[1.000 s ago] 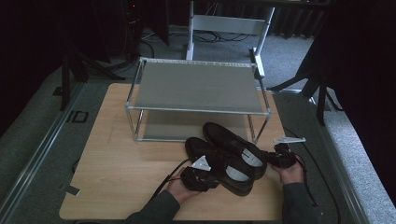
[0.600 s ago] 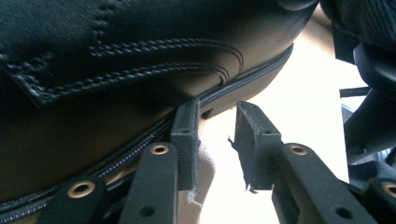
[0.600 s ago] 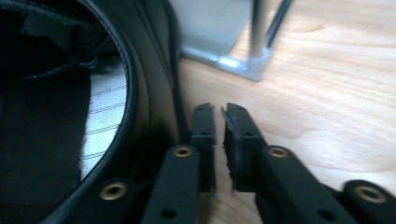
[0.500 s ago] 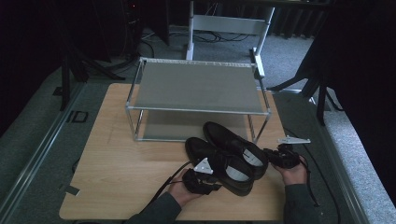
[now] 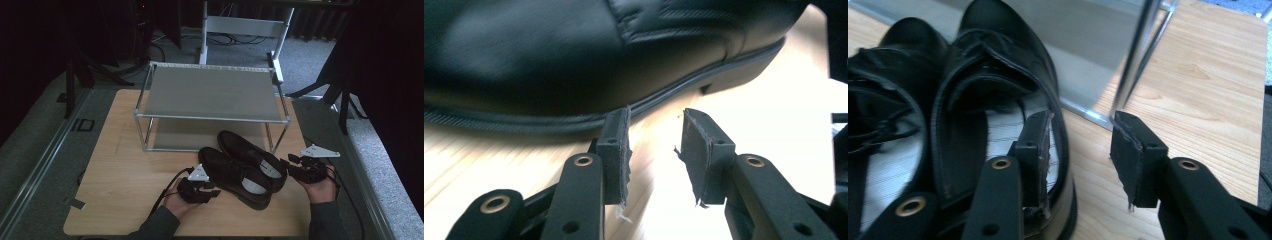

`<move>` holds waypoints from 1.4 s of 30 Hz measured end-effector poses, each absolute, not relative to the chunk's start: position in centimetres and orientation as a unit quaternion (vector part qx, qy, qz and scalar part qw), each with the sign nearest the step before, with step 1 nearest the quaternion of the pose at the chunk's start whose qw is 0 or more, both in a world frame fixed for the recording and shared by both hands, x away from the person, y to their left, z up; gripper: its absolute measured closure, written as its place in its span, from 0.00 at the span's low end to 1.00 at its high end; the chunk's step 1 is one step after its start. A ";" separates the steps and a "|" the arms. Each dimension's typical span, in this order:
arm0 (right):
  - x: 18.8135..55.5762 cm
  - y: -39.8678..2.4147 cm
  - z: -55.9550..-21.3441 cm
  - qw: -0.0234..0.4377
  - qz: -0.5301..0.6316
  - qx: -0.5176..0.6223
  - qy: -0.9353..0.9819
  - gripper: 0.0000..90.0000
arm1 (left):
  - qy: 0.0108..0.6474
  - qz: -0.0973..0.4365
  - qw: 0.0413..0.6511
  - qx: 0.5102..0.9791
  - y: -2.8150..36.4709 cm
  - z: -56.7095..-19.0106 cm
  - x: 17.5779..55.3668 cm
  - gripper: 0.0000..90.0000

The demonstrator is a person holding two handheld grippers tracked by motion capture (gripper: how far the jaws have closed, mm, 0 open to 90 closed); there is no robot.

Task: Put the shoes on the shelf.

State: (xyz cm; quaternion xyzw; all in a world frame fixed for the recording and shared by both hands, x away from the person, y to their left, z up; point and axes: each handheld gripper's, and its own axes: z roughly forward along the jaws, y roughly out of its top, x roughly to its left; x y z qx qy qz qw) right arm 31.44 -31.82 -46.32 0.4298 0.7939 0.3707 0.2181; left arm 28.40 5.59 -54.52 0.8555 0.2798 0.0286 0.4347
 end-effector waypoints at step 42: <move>30.2 -25.6 -45.6 0.124 0.249 0.363 0.889 0.64 | 0.337 0.052 0.422 0.840 9.3 -54.6 28.3 0.70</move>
